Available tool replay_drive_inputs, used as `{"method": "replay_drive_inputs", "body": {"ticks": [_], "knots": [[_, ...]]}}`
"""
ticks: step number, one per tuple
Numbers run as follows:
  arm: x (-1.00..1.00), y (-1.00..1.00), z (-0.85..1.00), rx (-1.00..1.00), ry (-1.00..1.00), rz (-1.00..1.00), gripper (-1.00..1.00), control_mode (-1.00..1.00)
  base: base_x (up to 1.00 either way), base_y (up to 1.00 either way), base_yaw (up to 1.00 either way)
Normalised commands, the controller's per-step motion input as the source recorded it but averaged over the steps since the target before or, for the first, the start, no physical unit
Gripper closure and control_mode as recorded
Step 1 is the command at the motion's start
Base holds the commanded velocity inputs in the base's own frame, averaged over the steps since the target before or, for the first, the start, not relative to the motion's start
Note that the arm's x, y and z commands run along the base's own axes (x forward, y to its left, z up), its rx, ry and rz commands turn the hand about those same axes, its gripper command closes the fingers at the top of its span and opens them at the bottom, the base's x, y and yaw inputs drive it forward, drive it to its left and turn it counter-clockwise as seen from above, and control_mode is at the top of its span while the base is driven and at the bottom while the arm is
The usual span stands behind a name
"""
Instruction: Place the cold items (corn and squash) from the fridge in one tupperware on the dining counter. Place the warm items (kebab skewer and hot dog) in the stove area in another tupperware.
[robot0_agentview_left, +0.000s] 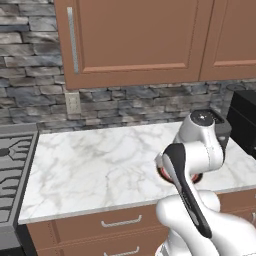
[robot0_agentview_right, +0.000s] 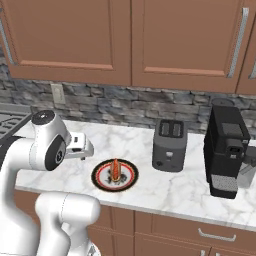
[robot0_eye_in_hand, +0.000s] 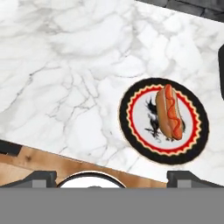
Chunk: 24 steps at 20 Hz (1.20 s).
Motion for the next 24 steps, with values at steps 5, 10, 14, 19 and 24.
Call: {"method": "replay_drive_inputs", "body": {"ticks": [5,10,14,19,24], "knots": [[0.28,-0.23,-0.23,0.0,0.0,-0.14,-1.0,-1.0,0.0,0.0,0.0],[0.28,-0.29,-0.17,0.0,0.0,-0.13,-1.0,-1.0,0.0,0.0,0.0],[0.32,-0.41,-0.16,0.02,0.0,0.0,-1.0,-1.0,0.0,0.0,0.0],[0.25,-0.42,-0.25,0.0,0.05,0.08,-1.0,-1.0,0.0,0.0,0.0],[0.24,-0.35,-0.42,0.0,0.13,0.17,-1.0,-1.0,0.0,0.0,0.0]]}}
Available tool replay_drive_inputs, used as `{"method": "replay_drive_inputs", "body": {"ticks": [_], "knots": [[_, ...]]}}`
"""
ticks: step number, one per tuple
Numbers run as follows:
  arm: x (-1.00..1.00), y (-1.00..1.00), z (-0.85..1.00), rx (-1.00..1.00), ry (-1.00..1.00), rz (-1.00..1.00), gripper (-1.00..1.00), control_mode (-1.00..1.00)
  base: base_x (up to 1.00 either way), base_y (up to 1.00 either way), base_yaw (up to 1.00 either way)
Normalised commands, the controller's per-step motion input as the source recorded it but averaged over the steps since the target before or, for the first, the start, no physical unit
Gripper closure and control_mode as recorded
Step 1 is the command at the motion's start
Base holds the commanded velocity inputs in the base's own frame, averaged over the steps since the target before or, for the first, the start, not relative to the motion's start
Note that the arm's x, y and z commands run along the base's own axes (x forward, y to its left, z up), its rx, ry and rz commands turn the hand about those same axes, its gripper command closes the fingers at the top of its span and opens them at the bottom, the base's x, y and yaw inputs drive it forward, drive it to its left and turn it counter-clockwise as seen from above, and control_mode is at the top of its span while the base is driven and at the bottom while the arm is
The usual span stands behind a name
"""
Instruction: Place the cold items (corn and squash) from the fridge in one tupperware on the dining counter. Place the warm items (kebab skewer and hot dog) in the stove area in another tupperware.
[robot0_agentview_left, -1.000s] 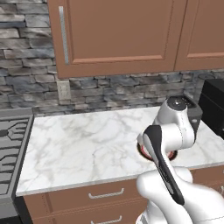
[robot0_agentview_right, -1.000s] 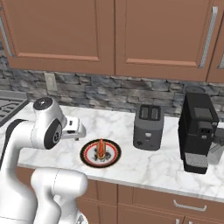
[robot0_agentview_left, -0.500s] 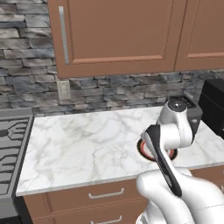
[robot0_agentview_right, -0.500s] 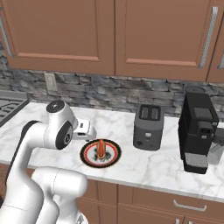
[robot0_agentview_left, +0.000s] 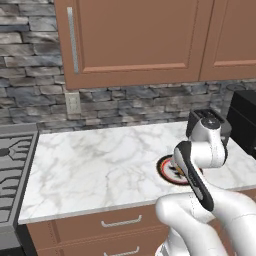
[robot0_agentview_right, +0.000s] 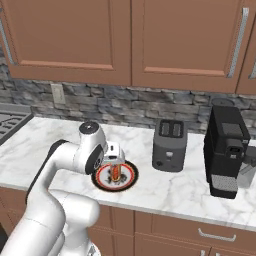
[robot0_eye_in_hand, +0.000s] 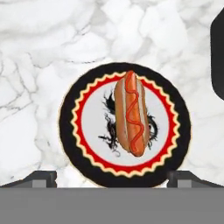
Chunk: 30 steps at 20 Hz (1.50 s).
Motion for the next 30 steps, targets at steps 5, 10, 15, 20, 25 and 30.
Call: {"method": "replay_drive_inputs", "body": {"ticks": [5,10,15,20,25,30], "knots": [[0.37,-0.01,-0.4,0.0,0.18,0.11,-1.0,-1.0,0.0,0.0,0.0],[0.63,-0.01,-0.36,0.0,0.16,0.05,-1.0,-1.0,0.0,0.0,0.0],[0.7,-0.22,-0.08,0.01,0.08,0.0,-1.0,-1.0,0.0,0.0,0.0],[0.29,-0.22,-0.15,0.01,0.0,-0.05,-1.0,-1.0,0.0,0.0,0.0],[-0.01,0.0,-0.55,0.0,0.03,-0.03,-1.0,-1.0,0.0,0.0,0.0],[-0.16,0.0,-0.45,0.0,0.01,-0.05,-1.0,-1.0,0.0,0.0,0.0]]}}
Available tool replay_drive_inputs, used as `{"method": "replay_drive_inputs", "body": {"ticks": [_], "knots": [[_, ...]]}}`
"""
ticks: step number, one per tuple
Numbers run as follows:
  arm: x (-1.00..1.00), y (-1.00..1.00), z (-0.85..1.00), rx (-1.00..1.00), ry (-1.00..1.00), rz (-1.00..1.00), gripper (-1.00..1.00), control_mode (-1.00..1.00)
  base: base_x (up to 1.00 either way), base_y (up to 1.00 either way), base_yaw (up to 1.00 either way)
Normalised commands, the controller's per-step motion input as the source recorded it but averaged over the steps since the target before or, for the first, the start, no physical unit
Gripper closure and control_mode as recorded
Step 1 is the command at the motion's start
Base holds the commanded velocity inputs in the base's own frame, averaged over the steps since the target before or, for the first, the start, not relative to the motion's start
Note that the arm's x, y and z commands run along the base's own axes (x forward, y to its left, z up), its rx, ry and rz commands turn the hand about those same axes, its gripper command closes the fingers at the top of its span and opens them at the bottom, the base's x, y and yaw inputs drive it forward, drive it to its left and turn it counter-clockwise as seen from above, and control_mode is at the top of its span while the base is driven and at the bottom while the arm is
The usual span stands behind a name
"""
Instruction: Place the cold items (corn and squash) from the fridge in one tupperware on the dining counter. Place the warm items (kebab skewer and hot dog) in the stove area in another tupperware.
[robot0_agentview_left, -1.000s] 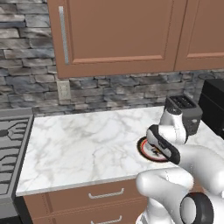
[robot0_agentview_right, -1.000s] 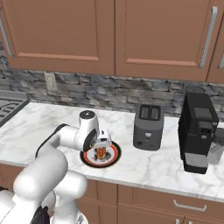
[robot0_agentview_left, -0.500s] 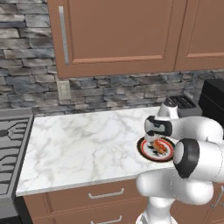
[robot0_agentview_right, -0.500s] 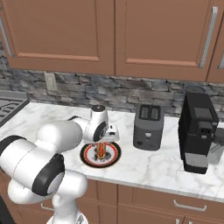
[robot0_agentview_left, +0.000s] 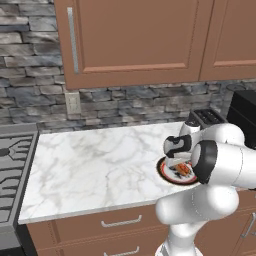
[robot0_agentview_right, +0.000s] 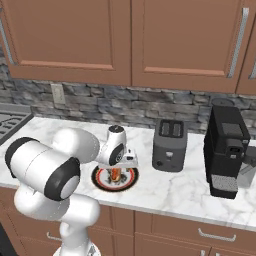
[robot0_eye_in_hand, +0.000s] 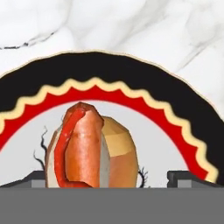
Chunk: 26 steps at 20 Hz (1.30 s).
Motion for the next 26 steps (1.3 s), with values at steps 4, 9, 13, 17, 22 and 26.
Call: {"method": "replay_drive_inputs", "body": {"ticks": [4,9,13,17,22,26], "knots": [[-0.27,0.0,-0.34,0.0,0.0,-0.05,-1.0,-1.0,0.0,0.0,0.0],[-0.63,0.01,-0.64,-0.02,0.02,-0.07,1.0,-1.0,0.0,0.0,0.0],[-0.59,0.12,-1.0,-0.16,0.17,-0.03,1.0,-1.0,0.0,0.0,0.0],[-0.51,0.37,-1.0,-0.21,0.21,0.0,1.0,-1.0,0.0,0.0,0.0],[-0.95,-0.31,-0.55,0.11,-0.18,0.01,1.0,-1.0,0.0,0.0,0.0],[-1.0,-0.48,-0.09,0.53,-0.7,0.0,1.0,-1.0,0.0,0.0,0.0]]}}
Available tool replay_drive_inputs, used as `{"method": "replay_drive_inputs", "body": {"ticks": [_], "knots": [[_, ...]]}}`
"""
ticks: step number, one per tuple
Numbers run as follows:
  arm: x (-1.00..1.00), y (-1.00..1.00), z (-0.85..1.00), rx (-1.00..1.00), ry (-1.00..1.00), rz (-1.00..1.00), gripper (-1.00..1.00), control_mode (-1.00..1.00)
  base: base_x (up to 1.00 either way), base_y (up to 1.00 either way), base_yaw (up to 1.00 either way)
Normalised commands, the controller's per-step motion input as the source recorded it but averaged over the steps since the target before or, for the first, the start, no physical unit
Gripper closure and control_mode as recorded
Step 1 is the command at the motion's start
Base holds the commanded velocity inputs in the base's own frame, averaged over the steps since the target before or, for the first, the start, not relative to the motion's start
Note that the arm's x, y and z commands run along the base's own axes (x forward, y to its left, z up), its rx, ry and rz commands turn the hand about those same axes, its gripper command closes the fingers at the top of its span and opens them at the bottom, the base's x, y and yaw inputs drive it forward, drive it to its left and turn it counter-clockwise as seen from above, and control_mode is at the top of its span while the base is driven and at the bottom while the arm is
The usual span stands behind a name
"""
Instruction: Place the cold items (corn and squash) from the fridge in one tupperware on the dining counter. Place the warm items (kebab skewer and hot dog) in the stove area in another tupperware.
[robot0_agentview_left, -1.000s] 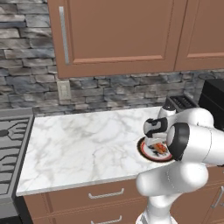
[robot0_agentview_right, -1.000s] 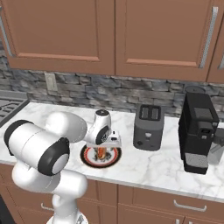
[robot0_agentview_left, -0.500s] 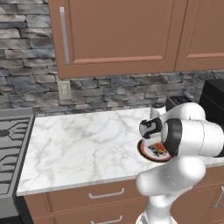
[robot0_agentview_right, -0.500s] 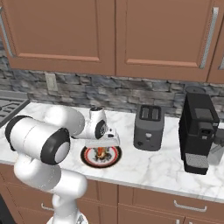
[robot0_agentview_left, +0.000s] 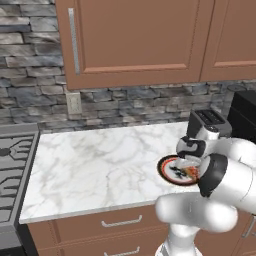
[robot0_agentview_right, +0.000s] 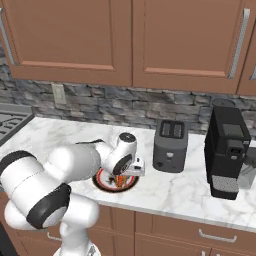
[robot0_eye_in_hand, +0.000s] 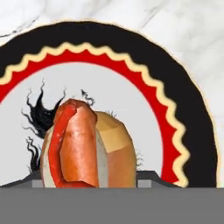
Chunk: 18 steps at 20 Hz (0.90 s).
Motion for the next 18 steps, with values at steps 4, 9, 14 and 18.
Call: {"method": "replay_drive_inputs", "body": {"ticks": [4,9,14,18], "knots": [[-0.98,-0.03,0.56,0.5,-0.61,0.0,1.0,-1.0,0.0,0.0,0.0],[-0.48,0.01,1.0,0.13,-0.22,0.23,1.0,-1.0,0.0,0.0,0.0],[-0.45,0.0,1.0,-0.1,-0.14,0.31,1.0,-1.0,0.0,0.0,0.0],[-0.62,0.0,1.0,-0.39,-0.06,0.24,1.0,-1.0,0.0,0.0,0.0]]}}
